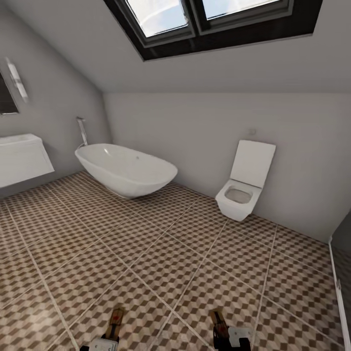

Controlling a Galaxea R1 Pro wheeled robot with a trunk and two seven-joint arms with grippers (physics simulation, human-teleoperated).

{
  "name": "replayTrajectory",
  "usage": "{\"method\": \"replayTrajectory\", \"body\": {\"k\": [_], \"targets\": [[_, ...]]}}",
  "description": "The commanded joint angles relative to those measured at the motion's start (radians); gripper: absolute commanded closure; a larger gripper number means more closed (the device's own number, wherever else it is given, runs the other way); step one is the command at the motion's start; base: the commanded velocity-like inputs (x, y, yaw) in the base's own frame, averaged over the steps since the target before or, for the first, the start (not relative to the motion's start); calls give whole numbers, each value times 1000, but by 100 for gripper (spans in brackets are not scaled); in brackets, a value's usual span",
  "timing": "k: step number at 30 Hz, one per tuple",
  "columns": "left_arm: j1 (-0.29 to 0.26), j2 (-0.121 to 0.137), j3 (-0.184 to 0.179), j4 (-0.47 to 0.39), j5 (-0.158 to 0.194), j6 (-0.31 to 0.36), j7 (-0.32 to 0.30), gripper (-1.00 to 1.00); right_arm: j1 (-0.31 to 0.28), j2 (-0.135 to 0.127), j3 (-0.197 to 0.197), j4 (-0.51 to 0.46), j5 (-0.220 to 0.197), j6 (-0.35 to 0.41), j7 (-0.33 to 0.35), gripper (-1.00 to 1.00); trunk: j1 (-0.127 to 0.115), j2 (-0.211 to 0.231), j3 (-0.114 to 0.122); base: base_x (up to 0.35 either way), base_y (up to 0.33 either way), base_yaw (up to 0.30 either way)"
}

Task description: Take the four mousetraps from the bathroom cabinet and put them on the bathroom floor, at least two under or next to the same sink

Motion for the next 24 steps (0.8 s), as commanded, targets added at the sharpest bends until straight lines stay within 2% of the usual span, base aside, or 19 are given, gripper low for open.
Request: {"method": "replayTrajectory", "body": {"k": [1,17,24], "targets": [[0,1,-8,-3,-1,-1,11,100,-1,0,5,1,3,-1,-9,100,0,0,-1,0,0,270],[0,1,-8,-3,-1,-1,11,100,-1,-1,5,1,3,-1,-9,100,0,0,-1,0,0,258],[0,1,-8,-3,-1,-1,11,100,-1,-3,4,1,3,-1,-8,100,0,0,-3,0,0,193]]}}
